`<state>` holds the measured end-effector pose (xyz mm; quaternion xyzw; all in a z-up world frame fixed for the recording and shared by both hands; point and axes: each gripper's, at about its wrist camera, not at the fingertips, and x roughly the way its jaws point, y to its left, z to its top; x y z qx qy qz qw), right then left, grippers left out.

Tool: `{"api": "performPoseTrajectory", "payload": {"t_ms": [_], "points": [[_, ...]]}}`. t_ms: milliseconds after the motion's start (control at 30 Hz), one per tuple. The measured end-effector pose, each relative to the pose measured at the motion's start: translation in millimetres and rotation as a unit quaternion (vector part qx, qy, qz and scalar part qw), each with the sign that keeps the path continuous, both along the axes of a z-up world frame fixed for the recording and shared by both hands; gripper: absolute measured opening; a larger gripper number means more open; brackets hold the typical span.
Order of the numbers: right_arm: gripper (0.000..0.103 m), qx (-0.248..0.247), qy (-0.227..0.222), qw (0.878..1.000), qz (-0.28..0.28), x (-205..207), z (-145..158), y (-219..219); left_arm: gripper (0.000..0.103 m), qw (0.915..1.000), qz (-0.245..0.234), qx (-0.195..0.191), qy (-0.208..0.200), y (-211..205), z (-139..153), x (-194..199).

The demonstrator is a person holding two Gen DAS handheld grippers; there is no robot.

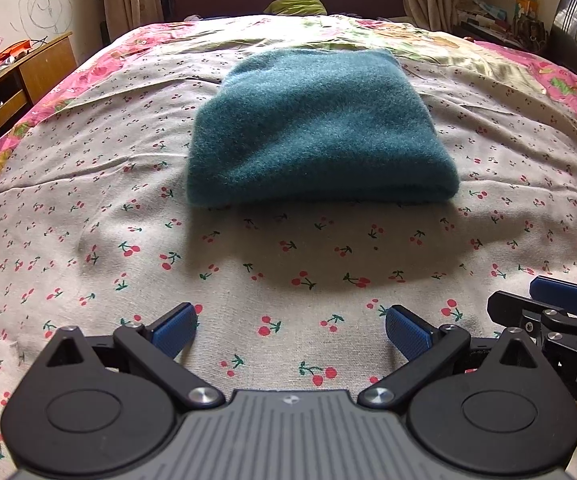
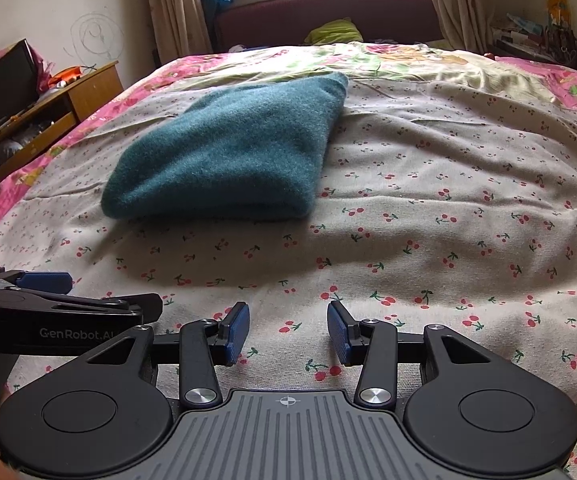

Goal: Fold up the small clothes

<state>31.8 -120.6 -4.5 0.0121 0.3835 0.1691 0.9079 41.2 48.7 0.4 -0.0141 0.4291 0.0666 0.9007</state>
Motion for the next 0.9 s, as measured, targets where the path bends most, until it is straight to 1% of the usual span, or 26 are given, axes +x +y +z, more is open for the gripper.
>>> {"api": "performPoseTrajectory", "payload": {"t_ms": [900], "points": [[0.043, 0.001, 0.003, 1.000, 0.003, -0.6, -0.4, 0.2, 0.103, 0.9999, -0.010, 0.009, 0.004, -3.3, -1.7, -0.4]]}}
